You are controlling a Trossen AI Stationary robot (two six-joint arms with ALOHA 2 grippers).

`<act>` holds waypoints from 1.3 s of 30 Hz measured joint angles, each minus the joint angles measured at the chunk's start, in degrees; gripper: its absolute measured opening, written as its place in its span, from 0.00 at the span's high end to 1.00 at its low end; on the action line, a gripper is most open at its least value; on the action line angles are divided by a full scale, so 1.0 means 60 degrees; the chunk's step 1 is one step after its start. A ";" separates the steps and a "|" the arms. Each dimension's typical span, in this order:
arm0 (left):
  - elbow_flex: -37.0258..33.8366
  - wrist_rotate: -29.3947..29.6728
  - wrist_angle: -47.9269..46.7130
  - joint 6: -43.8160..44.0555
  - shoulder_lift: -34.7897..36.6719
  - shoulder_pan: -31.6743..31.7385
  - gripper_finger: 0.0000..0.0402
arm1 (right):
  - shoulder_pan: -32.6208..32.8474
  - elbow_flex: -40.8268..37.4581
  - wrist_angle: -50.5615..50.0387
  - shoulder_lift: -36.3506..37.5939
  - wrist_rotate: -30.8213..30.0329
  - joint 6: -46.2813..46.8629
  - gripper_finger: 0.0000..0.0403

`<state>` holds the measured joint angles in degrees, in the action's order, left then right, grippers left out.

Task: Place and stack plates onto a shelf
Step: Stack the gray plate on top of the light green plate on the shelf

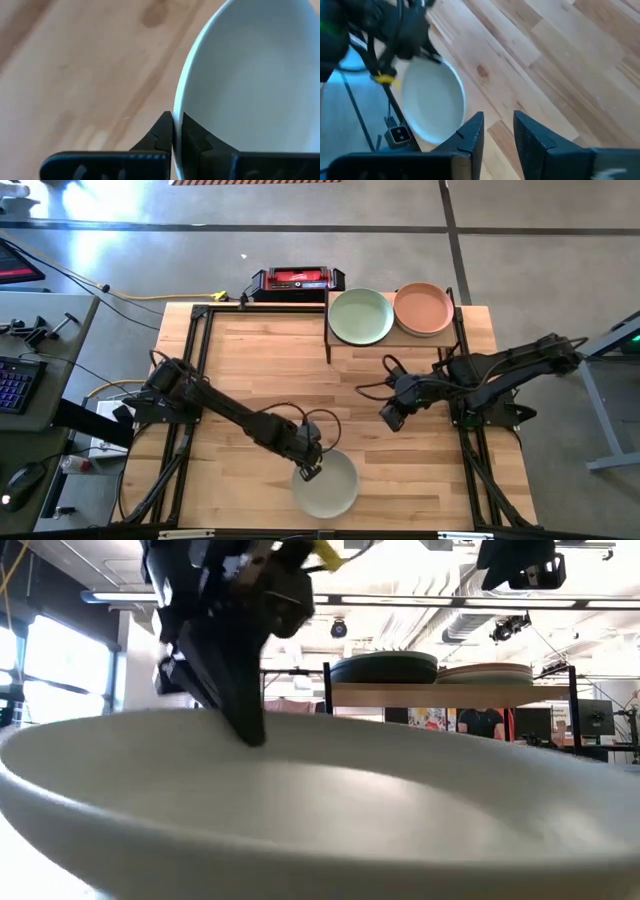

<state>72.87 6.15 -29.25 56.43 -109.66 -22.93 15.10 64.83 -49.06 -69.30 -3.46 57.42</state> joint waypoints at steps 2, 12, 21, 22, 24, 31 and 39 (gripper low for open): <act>-0.0010 0.0069 -0.0421 -0.0038 0.0292 0.0038 1.00 | 0.0128 0.0002 -0.0019 -0.0106 -0.0069 -0.0014 0.76; -0.0006 0.0111 -0.2571 0.0001 0.2006 0.0196 1.00 | 0.0342 0.0002 0.0189 -0.1161 -0.0604 0.0303 0.63; 0.0001 0.0080 -0.3913 0.0334 0.2970 0.0474 1.00 | 0.0342 0.0000 0.1500 -0.1900 -0.1247 -0.0045 0.63; 0.0004 0.0087 -0.3987 0.0335 0.3026 0.0531 1.00 | 0.0342 -0.0002 0.1661 -0.1974 -0.1407 -0.0127 0.63; 0.0001 0.0156 -0.3960 0.0393 0.3088 0.0588 1.00 | 0.0353 -0.0006 0.2002 -0.2108 -0.1623 -0.0159 0.63; 0.0005 0.0637 -0.3824 0.0781 0.3102 0.0829 1.00 | 0.0367 -0.0009 0.2858 -0.2515 -0.1699 -0.0159 0.63; 0.0005 0.1270 -0.3253 0.0732 0.3091 0.0903 1.00 | 0.0366 -0.0017 0.2972 -0.2865 -0.1672 -0.0159 0.63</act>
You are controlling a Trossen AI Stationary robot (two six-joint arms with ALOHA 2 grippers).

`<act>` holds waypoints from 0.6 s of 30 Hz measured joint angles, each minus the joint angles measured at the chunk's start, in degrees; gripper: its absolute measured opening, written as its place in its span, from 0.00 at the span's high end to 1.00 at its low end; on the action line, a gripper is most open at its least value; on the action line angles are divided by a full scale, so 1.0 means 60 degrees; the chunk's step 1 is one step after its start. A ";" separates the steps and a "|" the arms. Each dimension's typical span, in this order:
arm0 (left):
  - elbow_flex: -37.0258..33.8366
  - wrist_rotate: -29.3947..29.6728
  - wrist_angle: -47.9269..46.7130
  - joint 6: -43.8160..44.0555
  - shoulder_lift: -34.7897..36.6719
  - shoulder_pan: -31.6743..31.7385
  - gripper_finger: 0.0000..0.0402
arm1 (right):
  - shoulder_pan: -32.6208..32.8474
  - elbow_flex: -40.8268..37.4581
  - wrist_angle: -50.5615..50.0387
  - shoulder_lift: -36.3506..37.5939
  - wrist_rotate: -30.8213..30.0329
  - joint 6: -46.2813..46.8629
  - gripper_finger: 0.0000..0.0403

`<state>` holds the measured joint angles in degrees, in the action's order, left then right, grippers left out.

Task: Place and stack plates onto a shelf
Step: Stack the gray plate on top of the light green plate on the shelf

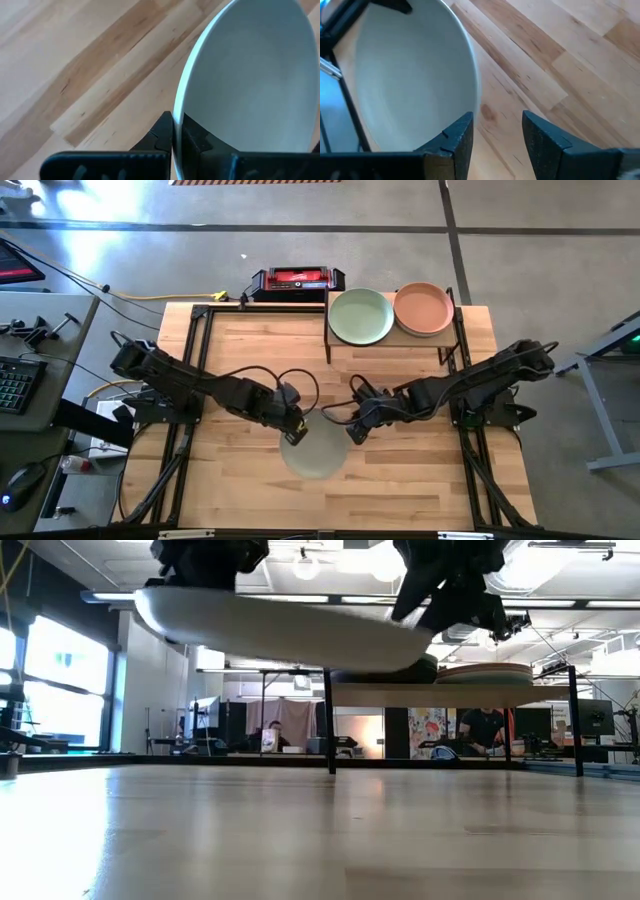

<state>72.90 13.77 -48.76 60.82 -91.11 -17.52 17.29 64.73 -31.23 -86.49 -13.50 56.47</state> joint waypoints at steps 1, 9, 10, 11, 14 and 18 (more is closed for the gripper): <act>0.0000 0.0110 0.0146 -0.0004 0.0000 0.0000 1.00 | 0.0001 0.0000 0.0086 -0.0017 -0.0001 0.0000 0.63; 0.0004 0.0573 0.0737 -0.0323 0.0000 0.0061 1.00 | 0.0001 0.0000 0.0235 -0.0042 0.0044 0.0029 0.63; 0.0004 0.0637 0.0827 -0.0385 0.0000 0.0069 1.00 | 0.0001 0.0000 0.0268 -0.0042 0.0053 0.0032 0.63; 0.0004 0.0706 0.0957 -0.0412 0.0000 0.0073 1.00 | 0.0001 0.0000 0.0274 -0.0042 0.0064 0.0036 0.63; 0.0004 0.0802 0.1070 -0.0504 0.0000 0.0073 1.00 | 0.0001 0.0000 0.0331 -0.0042 0.0068 0.0087 0.66; 0.0004 0.0823 0.1125 -0.0593 0.0000 0.0070 1.00 | 0.0001 0.0000 0.0358 -0.0042 0.0069 0.0103 0.76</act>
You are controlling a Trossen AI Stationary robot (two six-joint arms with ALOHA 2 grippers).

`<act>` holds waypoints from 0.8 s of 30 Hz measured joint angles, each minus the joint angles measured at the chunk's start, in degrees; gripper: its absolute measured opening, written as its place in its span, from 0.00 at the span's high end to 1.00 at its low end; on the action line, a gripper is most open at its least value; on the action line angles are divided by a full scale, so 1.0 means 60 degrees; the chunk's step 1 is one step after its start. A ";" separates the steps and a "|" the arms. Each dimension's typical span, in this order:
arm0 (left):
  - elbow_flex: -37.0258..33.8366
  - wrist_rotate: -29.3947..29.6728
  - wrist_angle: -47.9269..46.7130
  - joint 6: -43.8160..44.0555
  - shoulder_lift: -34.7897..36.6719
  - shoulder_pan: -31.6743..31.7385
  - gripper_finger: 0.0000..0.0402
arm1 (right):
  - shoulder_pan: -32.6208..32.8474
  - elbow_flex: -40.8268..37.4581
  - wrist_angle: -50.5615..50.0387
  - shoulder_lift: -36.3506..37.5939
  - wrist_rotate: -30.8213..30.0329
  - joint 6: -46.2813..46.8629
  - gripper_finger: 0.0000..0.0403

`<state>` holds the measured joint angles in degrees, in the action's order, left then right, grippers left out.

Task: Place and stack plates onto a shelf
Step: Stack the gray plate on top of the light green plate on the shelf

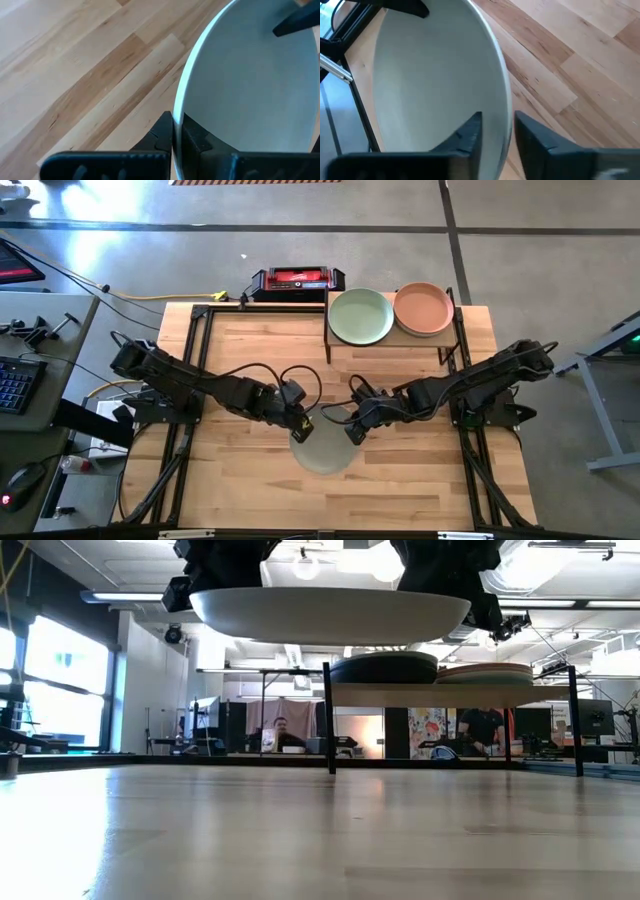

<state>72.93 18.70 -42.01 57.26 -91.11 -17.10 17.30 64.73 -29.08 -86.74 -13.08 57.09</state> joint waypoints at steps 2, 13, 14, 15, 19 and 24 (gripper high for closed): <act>0.0000 0.0002 -0.0002 -0.0084 0.0000 0.0007 1.00 | 0.0000 0.0000 0.0008 0.0000 0.0000 0.0003 0.84; 0.0007 -0.0077 0.0013 -0.0072 0.0000 0.0105 0.92 | -0.0004 0.0000 -0.0031 0.0000 -0.0040 0.0411 0.99; 0.0011 -0.0110 0.0013 -0.0070 0.0000 0.0109 0.91 | -0.0007 0.0000 -0.0043 0.0000 -0.0044 0.0410 0.99; 0.0011 -0.0151 0.0012 -0.0071 0.0000 0.0121 0.91 | -0.0007 0.0000 -0.0047 0.0000 -0.0044 0.0420 0.99; 0.0011 -0.0402 0.0011 -0.0136 0.0000 0.0218 0.87 | 0.0000 0.0000 -0.0055 0.0000 -0.0040 0.0581 0.99; 0.0011 -0.1010 0.0161 -0.0794 0.0000 0.0357 0.81 | -0.0004 0.0000 -0.0195 0.0006 -0.0045 0.0735 1.00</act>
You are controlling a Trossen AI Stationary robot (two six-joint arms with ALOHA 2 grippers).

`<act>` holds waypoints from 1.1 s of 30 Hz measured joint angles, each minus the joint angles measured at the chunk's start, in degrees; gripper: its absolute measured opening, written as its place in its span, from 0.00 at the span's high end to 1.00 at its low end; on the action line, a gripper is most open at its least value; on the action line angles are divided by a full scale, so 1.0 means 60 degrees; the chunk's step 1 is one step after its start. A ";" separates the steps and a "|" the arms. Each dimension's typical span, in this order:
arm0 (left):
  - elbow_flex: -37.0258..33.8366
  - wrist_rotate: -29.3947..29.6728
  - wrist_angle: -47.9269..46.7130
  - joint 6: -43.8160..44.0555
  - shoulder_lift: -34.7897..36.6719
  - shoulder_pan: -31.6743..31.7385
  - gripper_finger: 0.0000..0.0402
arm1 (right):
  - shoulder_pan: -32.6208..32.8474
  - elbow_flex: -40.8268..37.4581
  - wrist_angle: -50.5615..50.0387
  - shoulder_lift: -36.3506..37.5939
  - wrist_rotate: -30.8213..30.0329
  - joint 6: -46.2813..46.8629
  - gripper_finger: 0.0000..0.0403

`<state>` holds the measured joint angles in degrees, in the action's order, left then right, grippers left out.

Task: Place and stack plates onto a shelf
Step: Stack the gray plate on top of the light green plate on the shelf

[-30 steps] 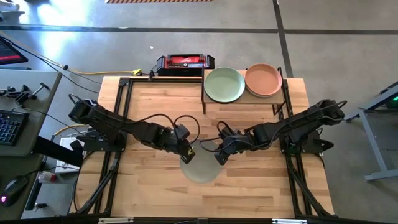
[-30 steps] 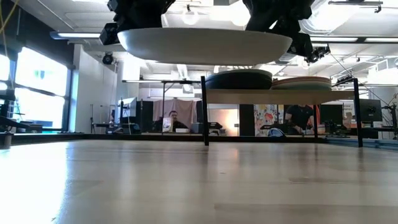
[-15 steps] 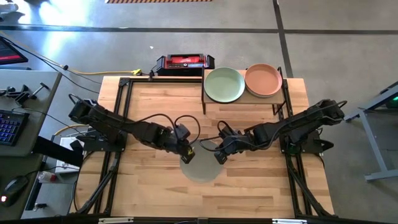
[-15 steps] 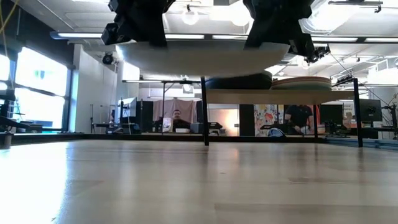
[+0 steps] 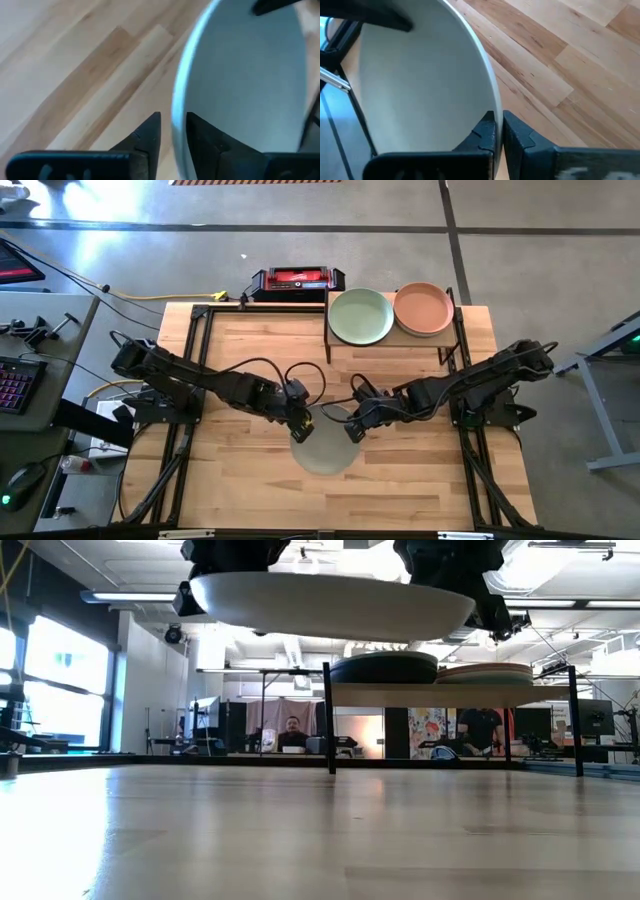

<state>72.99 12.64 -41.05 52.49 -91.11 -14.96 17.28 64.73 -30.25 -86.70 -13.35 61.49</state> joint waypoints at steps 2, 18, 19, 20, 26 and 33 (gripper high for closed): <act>0.0000 -0.0112 0.0258 -0.0123 0.0000 0.0009 0.77 | 0.0000 0.0000 -0.0120 0.0001 0.0004 0.0000 1.00; 0.0000 -0.2068 0.0198 -0.1364 0.0237 0.1025 0.70 | -0.0236 0.0004 -0.0551 0.0001 0.0001 0.0757 1.00; -0.0002 -0.2063 0.0124 -0.1468 0.0323 0.1130 0.70 | -0.0269 0.0004 -0.0616 0.0001 0.0009 0.0859 1.00; -0.0004 -0.2057 0.0069 -0.1584 0.0432 0.1238 0.70 | -0.0314 0.0004 -0.0679 0.0001 0.0018 0.0927 1.00; -0.0004 -0.2010 0.0027 -0.2483 0.1398 0.1837 0.70 | -0.0530 0.0004 -0.0672 0.0004 0.0187 0.1167 1.00; -0.0004 -0.1959 -0.0025 -0.3384 0.2688 0.2407 0.70 | -0.1092 0.0004 -0.0632 0.0038 0.0382 0.1282 1.00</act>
<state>72.97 0.89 -41.19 32.19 -74.98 -0.52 10.73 64.75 -34.04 -86.47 -11.06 69.19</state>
